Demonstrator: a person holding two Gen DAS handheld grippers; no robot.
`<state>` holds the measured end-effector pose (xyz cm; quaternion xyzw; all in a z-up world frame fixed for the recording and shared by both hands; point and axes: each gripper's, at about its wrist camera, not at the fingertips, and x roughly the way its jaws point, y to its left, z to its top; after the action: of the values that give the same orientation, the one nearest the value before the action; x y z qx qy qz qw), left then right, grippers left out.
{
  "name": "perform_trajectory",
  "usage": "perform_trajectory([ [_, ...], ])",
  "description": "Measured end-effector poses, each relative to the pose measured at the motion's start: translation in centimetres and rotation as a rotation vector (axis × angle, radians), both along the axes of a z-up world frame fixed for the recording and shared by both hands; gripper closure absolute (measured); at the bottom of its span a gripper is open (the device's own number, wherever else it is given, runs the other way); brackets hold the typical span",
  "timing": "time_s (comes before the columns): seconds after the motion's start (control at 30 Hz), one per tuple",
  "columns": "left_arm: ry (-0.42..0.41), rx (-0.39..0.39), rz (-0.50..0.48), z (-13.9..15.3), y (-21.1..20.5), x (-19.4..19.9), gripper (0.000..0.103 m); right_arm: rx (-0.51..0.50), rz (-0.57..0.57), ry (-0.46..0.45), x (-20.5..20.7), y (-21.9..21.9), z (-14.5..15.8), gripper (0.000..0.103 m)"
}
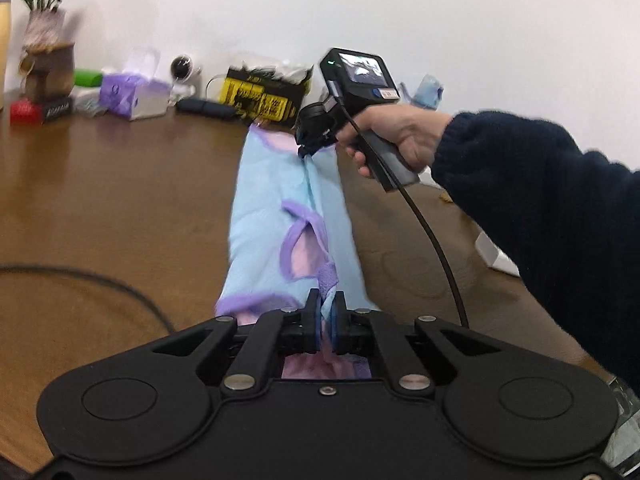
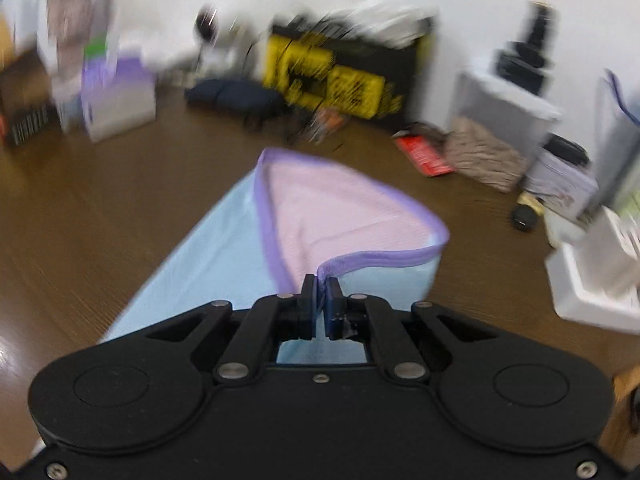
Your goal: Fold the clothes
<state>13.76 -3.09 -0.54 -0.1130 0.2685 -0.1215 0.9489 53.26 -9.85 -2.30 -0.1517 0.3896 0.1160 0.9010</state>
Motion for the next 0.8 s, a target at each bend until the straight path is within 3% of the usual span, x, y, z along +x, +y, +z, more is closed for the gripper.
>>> perform_trajectory([
  [0.03,-0.014,0.002,-0.018,0.1,-0.1,-0.4,0.095,0.004,0.001,-0.006,-0.1,0.3,-0.1,0.089],
  [0.07,-0.027,0.007,-0.031,0.3,-0.1,-0.6,0.086,0.025,0.0,-0.019,-0.3,0.2,0.3,0.073],
  [0.1,-0.039,0.012,-0.043,0.5,-0.2,-0.9,0.067,0.054,-0.004,-0.033,-0.7,-0.1,1.0,0.065],
  [0.17,-0.056,0.014,-0.064,0.8,-0.3,-1.3,0.046,0.083,-0.004,-0.069,-1.5,-0.8,2.3,0.036],
  [0.3,-0.114,0.016,-0.102,2.1,-0.1,-1.5,0.045,0.126,-0.017,-0.151,-3.8,-3.1,5.6,0.034],
  [0.5,-0.106,0.075,-0.153,1.8,0.5,0.2,0.045,0.199,0.023,-0.108,-9.1,-6.1,5.8,0.034],
  [0.6,-0.069,0.101,-0.199,1.1,1.7,0.8,0.045,0.233,0.161,-0.094,-16.4,-6.3,4.6,0.034],
  [0.7,-0.199,0.151,-0.323,0.9,3.8,-0.5,0.036,0.21,0.369,-0.165,-24.7,-6.8,4.0,0.031],
  [0.8,-0.236,0.225,-0.392,0.4,4.7,-0.8,0.035,0.168,0.583,-0.253,-32.6,-8.0,3.0,0.028],
])
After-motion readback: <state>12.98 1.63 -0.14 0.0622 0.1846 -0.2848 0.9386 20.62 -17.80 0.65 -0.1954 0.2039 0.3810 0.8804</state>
